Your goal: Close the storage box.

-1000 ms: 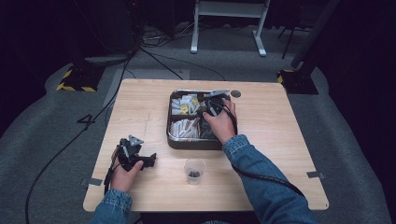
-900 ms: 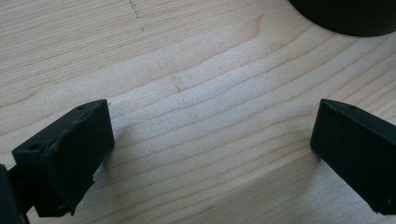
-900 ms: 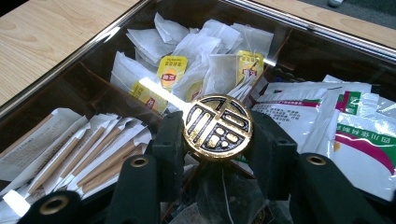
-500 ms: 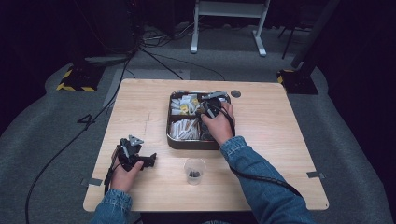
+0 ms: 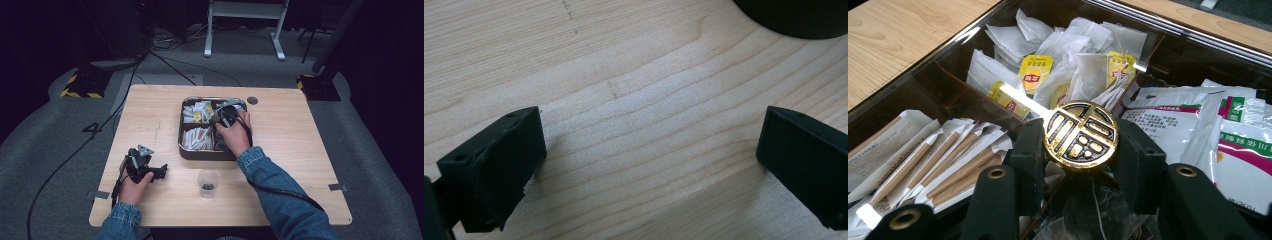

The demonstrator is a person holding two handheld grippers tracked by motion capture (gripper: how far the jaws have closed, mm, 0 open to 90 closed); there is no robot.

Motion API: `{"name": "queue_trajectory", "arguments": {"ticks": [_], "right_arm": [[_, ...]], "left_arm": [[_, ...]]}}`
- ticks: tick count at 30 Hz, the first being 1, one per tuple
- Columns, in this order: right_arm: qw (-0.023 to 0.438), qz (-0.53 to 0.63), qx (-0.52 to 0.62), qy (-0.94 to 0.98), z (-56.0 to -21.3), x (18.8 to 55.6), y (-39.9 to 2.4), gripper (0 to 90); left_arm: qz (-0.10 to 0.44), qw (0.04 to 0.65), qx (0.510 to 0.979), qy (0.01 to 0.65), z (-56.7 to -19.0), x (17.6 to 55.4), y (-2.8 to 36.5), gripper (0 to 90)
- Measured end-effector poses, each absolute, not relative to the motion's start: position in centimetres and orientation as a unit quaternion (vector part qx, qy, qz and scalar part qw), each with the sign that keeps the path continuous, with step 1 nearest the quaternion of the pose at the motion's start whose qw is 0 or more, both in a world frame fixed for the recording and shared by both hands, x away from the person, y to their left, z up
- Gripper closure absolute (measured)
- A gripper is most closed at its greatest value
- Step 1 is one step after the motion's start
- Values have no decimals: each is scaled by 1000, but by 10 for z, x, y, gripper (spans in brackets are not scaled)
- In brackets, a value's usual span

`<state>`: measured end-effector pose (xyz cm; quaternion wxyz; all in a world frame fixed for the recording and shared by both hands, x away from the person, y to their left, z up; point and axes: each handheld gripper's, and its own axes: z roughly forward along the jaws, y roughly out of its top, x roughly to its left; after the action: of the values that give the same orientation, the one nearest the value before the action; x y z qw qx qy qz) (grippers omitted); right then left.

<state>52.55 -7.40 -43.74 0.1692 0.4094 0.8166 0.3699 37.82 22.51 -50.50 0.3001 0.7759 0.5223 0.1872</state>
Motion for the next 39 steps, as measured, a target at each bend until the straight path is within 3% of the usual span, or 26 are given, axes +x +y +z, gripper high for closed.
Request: {"name": "queue_trajectory", "arguments": {"ticks": [8,16,39], "right_arm": [[164,373,406,818,-437,527,-76,581],[164,403,407,803,-430,526,-87,481],[171,460,387,781,-374,502,-162,466]], "left_arm": [[187,300,776,522,-505,378,225,0],[187,301,777,520,-505,379,225,0],[183,305,783,510,-505,377,230,1]]}}
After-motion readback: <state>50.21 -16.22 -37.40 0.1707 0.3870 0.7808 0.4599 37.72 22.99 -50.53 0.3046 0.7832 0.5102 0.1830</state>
